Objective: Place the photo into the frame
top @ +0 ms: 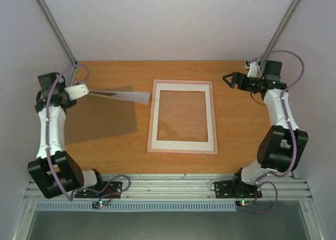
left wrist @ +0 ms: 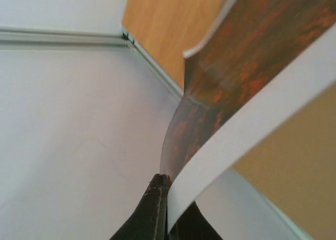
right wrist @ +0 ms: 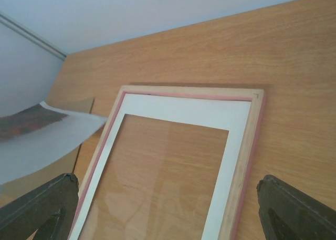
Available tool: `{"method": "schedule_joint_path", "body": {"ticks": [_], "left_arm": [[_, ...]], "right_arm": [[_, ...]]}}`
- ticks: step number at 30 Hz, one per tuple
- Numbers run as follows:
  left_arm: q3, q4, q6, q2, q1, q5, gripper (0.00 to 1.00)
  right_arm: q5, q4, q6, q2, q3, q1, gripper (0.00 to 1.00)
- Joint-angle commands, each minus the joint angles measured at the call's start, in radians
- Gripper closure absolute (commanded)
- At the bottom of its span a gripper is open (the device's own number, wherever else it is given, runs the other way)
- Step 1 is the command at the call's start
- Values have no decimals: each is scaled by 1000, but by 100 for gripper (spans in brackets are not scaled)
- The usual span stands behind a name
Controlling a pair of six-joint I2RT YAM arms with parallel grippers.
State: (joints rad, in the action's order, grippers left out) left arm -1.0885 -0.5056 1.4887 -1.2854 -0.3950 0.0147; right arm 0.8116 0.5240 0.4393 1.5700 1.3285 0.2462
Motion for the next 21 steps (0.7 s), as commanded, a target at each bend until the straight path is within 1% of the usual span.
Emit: {"method": "schedule_joint_path", "body": {"ticks": [1, 3, 6, 11, 15, 17, 21], "left_arm": [[-246, -302, -208, -59, 75, 91, 99], [-334, -348, -281, -82, 125, 97, 100], [-480, -461, -401, -132, 182, 139, 100], [-663, -598, -565, -194, 269, 211, 100], [-704, -618, -633, -196, 352, 210, 99], [-732, -636, -685, -205, 374, 231, 100], [-815, -711, -864, -255, 390, 359, 100]], "right_arm": [[34, -3, 31, 18, 45, -22, 7], [42, -7, 50, 17, 49, -33, 7], [65, -4, 83, 19, 52, -43, 7], [114, 24, 160, 17, 34, -44, 7], [171, 36, 197, 5, 16, -45, 7], [192, 30, 213, -8, 3, -45, 7], [195, 45, 253, -14, -19, -44, 7]]}}
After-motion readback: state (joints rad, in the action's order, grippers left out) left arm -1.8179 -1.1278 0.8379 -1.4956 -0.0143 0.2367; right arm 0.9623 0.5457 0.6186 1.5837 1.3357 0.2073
